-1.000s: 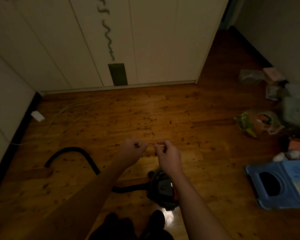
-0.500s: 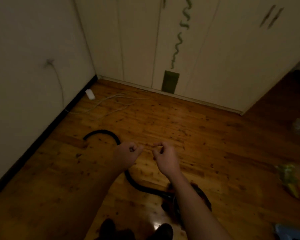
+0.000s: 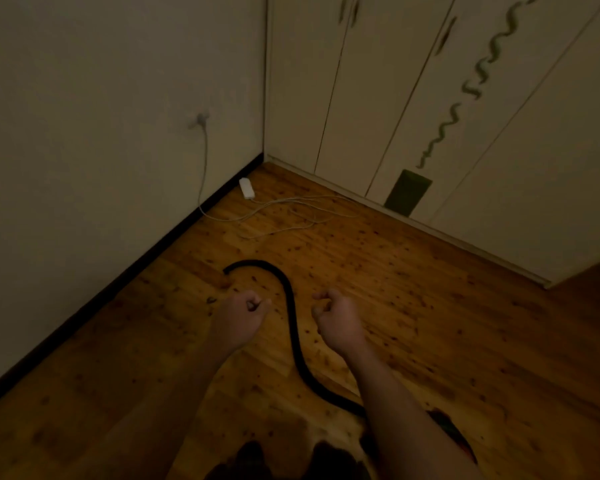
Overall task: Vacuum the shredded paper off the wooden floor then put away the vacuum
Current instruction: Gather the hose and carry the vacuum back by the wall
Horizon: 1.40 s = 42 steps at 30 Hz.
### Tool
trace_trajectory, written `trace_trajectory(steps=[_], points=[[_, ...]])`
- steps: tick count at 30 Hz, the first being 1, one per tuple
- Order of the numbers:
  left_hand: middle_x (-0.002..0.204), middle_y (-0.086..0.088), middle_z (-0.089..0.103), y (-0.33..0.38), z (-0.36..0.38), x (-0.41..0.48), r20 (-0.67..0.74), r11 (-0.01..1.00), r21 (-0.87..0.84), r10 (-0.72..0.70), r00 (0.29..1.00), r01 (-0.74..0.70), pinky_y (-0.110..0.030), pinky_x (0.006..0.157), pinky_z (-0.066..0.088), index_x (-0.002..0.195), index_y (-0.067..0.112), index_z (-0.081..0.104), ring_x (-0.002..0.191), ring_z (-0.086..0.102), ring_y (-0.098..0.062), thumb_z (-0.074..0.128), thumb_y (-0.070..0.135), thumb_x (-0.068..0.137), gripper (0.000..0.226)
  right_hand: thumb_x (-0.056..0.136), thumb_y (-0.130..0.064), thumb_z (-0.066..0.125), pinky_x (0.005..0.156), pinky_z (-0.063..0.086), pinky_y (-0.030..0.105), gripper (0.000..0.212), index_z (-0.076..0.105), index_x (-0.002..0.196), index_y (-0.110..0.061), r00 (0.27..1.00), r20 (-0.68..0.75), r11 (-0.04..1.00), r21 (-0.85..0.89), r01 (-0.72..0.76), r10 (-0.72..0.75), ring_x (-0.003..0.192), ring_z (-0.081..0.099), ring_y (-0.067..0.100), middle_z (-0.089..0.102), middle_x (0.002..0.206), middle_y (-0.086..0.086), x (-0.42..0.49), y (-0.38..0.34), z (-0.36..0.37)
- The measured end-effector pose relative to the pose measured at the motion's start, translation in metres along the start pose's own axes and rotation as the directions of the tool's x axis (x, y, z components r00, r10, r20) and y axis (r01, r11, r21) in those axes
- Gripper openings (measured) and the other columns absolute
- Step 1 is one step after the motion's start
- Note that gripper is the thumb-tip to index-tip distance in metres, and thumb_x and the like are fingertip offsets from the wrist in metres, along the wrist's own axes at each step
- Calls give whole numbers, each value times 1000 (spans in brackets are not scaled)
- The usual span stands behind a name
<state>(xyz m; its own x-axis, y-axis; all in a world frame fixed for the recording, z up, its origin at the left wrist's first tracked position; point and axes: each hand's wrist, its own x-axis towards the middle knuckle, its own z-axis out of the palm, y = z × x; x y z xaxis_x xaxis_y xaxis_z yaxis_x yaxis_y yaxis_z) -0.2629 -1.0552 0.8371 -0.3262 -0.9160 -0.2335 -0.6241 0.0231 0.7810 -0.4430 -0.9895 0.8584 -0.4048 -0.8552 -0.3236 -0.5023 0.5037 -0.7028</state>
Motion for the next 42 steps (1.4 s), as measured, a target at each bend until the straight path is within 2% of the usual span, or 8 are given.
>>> trace_trajectory(steps=[5, 12, 16, 22, 28, 33, 39, 42], points=[[71, 4, 54, -6, -15, 15, 6, 999, 3, -43, 999, 43, -23, 59, 36, 71, 21, 51, 68, 51, -8, 56, 25, 96, 25, 96, -17, 55, 50, 41, 26, 13, 56, 108, -22, 999, 31, 1000, -16, -21, 22, 56, 56, 18, 61, 70, 1, 13, -12, 18], [92, 6, 59, -8, -9, 71, 87, 995, 55, -86, 992, 82, -26, 71, 41, 93, 24, 58, 86, 56, -11, 54, 32, 96, 9, 97, -21, 55, 56, 47, 30, 16, 57, 112, -18, 996, 43, 997, -25, -75, 76, 59, 60, 21, 62, 68, 4, 66, -9, 30], [107, 5, 59, -8, -4, 123, 118, 987, 67, -154, 981, 147, -22, 71, 40, 109, 25, 57, 94, 56, -12, 55, 36, 95, 18, 96, -23, 57, 58, 50, 33, 18, 57, 113, -18, 992, 55, 994, -26, -109, 111, 66, 65, 29, 67, 71, 13, 113, -9, 33], [109, 3, 64, -1, -4, 210, 139, 974, 72, -224, 965, 216, -25, 67, 45, 107, 31, 55, 87, 61, -12, 58, 34, 94, 14, 97, -26, 56, 47, 34, 24, 26, 57, 121, -16, 977, 92, 981, 10, -193, 191, 54, 50, 14, 62, 77, 3, 197, -11, 28], [123, 0, 60, 2, -10, 265, 102, 962, 77, -267, 958, 260, -27, 85, 44, 121, 20, 55, 108, 56, -16, 60, 28, 94, 30, 97, -29, 56, 75, 50, 31, 38, 52, 131, -13, 962, 140, 971, -60, -230, 236, 91, 63, 20, 63, 116, 4, 255, -24, 22], [130, -3, 56, -13, -20, 305, 116, 954, 120, -287, 951, 274, -12, 63, 35, 128, 16, 51, 99, 51, -11, 59, 28, 94, 36, 93, -36, 60, 91, 47, 34, 54, 45, 140, -14, 958, 125, 965, -88, -249, 258, 118, 55, 24, 51, 139, 6, 301, -32, 38], [131, 1, 55, -32, -28, 367, 186, 933, 182, -343, 921, 311, -37, 90, 50, 134, 23, 46, 109, 58, -20, 58, 36, 93, 45, 93, -43, 60, 101, 43, 39, 62, 39, 145, -18, 945, 116, 945, -163, -284, 304, 132, 42, 26, 41, 147, 7, 355, -41, 68], [128, -1, 56, -46, -33, 407, 254, 932, 237, -333, 908, 275, -36, 84, 51, 137, 21, 43, 106, 60, -22, 57, 36, 94, 48, 93, -44, 60, 104, 42, 40, 61, 40, 144, -17, 933, 90, 931, -148, -334, 349, 133, 42, 26, 44, 146, 6, 380, -47, 86]])
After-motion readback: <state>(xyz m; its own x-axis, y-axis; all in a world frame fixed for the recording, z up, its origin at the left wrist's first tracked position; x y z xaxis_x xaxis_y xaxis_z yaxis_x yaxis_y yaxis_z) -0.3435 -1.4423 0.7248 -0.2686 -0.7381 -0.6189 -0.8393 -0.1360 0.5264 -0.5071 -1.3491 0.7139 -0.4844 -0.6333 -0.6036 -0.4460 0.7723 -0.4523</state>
